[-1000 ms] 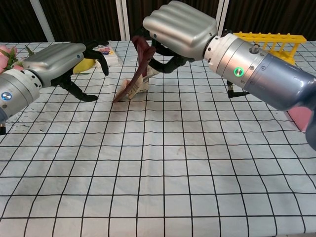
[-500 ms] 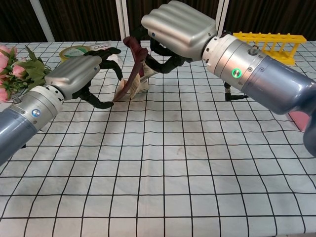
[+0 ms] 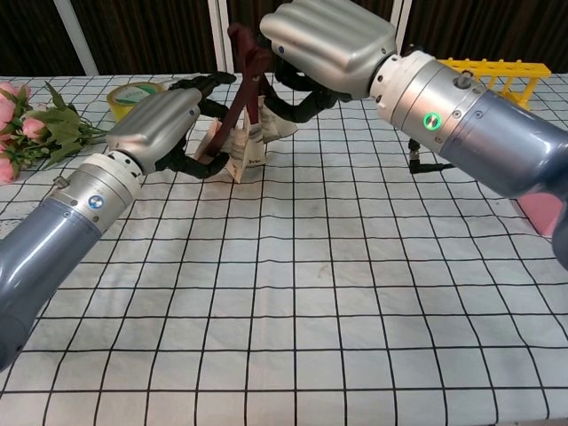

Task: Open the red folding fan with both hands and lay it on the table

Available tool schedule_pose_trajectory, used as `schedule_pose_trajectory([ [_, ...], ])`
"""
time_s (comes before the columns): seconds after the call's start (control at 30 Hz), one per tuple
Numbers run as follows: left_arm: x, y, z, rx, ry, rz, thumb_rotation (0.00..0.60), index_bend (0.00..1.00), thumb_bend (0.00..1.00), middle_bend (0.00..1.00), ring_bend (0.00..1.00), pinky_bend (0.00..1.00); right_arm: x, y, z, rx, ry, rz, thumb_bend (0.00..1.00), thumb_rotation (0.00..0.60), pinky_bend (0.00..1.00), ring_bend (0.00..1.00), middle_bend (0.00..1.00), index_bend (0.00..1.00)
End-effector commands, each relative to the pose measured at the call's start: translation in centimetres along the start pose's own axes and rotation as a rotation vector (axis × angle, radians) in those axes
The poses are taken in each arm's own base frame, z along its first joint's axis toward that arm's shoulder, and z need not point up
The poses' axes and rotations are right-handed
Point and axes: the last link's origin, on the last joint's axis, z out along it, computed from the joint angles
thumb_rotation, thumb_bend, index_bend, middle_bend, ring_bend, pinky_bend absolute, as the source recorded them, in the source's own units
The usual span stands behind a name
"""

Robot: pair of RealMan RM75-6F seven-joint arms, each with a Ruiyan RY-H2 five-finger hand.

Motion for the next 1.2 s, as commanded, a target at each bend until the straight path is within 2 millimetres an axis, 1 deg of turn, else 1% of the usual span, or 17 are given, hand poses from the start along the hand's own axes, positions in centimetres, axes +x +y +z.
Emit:
schedule_pose_trajectory([
  [0.03, 0.5, -0.3, 0.2, 0.011, 0.018, -0.009, 0.6, 0.64, 0.39, 0.06, 0.0, 0.0, 0.0, 0.1, 0.0, 0.0, 0.0, -0.002, 0.44, 0.6, 0.84, 0.97, 0.94, 0.91],
  [0.17, 1.3, -0.8, 0.6, 0.012, 0.042, -0.004, 0.6, 0.66, 0.39, 0.06, 0.0, 0.0, 0.1, 0.1, 0.0, 0.001, 0.0, -0.009, 0.44, 0.6, 0.84, 0.97, 0.94, 0.91],
  [0.23, 2.1, -1.1, 0.9, 0.012, 0.069, -0.004, 0.6, 0.67, 0.39, 0.06, 0.0, 0.0, 0.1, 0.3, 0.0, -0.002, 0.001, -0.02, 0.44, 0.6, 0.84, 0.97, 0.94, 0.91],
  [0.4, 3.5, -1.4, 1.4, 0.004, 0.098, -0.003, 0.6, 0.68, 0.39, 0.07, 0.0, 0.0, 0.5, 0.8, 0.0, -0.007, 0.008, -0.047, 0.44, 0.6, 0.84, 0.97, 0.94, 0.91],
  [0.63, 5.3, -1.8, 1.9, -0.003, 0.132, 0.008, 0.6, 0.69, 0.39, 0.08, 0.0, 0.0, 1.3, 2.1, -0.2, -0.033, 0.016, -0.098, 0.44, 0.6, 0.84, 0.97, 0.94, 0.91],
  [0.7, 5.6, -1.9, 2.0, -0.001, 0.135, 0.006, 0.6, 0.69, 0.39, 0.08, 0.0, 0.0, 1.5, 2.7, -0.4, -0.047, 0.018, -0.115, 0.44, 0.6, 0.84, 0.97, 0.94, 0.91],
  [0.97, 6.7, -1.8, 2.0, -0.019, 0.151, 0.006, 0.6, 0.7, 0.4, 0.1, 0.0, 0.0, 2.3, 5.9, -1.7, -0.141, 0.014, -0.212, 0.44, 0.6, 0.84, 0.97, 0.94, 0.91],
  [1.1, 7.1, -1.9, 2.0, -0.019, 0.159, 0.007, 0.6, 0.7, 0.4, 0.1, 0.0, 0.0, 2.8, 7.4, -2.2, -0.212, 0.023, -0.241, 0.44, 0.6, 0.84, 0.97, 0.94, 0.91],
  [1.2, 7.3, -2.0, 2.0, -0.018, 0.163, 0.004, 0.6, 0.7, 0.4, 0.1, 0.0, 0.0, 3.1, 8.1, -2.3, -0.254, 0.035, -0.25, 0.44, 0.6, 0.84, 0.97, 0.94, 0.91],
])
